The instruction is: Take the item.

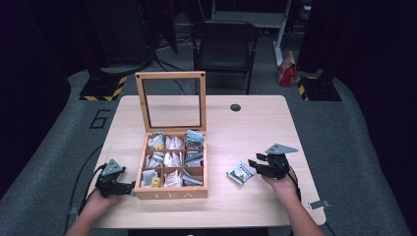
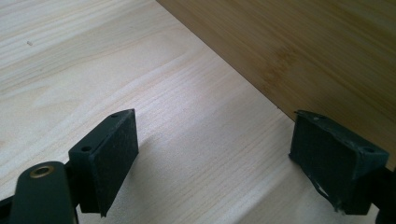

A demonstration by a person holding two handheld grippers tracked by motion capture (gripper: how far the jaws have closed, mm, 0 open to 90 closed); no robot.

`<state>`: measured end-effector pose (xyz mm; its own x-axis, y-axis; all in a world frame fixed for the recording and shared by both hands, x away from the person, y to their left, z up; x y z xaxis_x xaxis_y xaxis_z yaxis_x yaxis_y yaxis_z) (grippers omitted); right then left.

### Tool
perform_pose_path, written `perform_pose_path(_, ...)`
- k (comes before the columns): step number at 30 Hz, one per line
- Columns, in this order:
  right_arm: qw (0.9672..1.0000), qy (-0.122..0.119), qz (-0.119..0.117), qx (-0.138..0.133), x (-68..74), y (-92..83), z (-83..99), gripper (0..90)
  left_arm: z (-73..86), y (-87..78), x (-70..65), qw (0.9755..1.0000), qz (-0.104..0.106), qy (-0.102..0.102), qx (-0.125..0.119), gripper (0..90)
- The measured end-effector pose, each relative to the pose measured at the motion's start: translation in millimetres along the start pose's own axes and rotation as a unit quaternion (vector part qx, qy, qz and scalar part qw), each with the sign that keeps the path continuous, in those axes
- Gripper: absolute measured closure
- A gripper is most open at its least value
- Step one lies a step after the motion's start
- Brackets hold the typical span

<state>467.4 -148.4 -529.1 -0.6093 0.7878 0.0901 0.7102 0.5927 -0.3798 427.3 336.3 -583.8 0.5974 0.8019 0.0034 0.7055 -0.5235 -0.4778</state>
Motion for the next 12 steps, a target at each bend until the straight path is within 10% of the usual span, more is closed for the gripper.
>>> perform_pose_path(12, 0.9997, -0.002, 0.017, 0.015, -6.0, -0.9, 8.8, 49.6, 0.0, 0.0, 0.0, 1.0, 0.0, 0.0, 0.0, 14.8)
Point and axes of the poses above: each handheld gripper's, and its own axes: y roughly forward along the jaws, z roughly out of its underside, x roughly to its left, the point moved 8 cm from there along y, roughly forward along the jaws, and after that the axes turned 13 degrees about -x, right-handed, at the moved point
